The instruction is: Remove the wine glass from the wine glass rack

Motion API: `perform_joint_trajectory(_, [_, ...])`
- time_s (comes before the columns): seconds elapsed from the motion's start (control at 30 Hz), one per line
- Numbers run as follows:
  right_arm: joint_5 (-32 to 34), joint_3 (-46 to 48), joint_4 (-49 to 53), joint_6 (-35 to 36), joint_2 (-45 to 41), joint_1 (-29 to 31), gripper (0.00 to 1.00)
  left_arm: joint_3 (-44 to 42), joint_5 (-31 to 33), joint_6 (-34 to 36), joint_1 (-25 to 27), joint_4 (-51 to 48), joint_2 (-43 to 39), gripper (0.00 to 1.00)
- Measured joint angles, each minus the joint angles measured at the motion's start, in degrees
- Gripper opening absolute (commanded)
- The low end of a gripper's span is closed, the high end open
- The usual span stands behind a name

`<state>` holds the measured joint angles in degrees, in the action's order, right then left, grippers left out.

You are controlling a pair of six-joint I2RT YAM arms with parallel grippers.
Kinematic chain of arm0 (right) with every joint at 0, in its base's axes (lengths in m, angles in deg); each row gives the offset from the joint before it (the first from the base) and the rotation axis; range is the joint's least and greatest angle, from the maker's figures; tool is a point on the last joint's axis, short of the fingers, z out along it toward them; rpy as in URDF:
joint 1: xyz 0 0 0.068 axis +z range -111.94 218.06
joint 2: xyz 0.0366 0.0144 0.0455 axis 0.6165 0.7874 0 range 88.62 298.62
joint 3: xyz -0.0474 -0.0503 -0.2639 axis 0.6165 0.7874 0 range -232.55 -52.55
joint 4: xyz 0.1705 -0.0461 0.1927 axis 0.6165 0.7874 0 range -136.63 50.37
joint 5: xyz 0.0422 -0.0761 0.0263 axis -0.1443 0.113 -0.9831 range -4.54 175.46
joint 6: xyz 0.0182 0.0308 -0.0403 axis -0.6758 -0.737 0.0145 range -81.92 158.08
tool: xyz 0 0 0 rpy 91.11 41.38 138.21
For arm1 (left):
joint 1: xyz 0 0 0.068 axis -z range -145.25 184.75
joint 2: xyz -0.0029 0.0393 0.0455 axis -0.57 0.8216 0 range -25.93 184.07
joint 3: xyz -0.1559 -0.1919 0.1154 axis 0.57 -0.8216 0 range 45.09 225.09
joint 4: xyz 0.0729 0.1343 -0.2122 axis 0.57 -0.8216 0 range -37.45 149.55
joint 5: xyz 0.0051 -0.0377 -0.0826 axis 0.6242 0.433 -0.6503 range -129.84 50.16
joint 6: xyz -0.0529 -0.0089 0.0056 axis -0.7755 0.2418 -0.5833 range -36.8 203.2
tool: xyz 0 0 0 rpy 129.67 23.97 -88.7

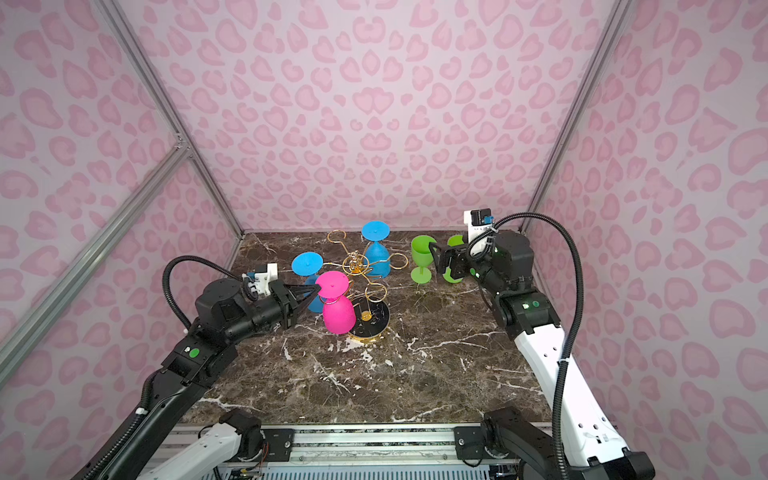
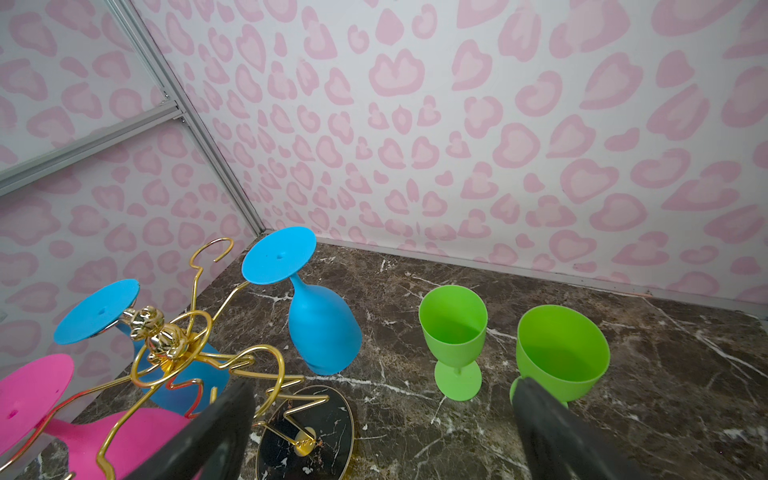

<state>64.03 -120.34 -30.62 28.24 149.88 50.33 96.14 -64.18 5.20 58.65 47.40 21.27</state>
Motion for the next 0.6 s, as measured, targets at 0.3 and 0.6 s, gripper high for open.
perform_joint_trajectory(0.3, [0.02,0.0,0.11,0.02,-0.26,-0.02,0.98,-0.35,1.51,-1.07,-0.17,0.02,-0.09,0.04])
perform_joint_trajectory(0.6, [0.13,0.0,0.15,0.24,-0.44,-0.28,0.98,-0.37,2.34,-1.49,-0.22,0.0,-0.11,0.03])
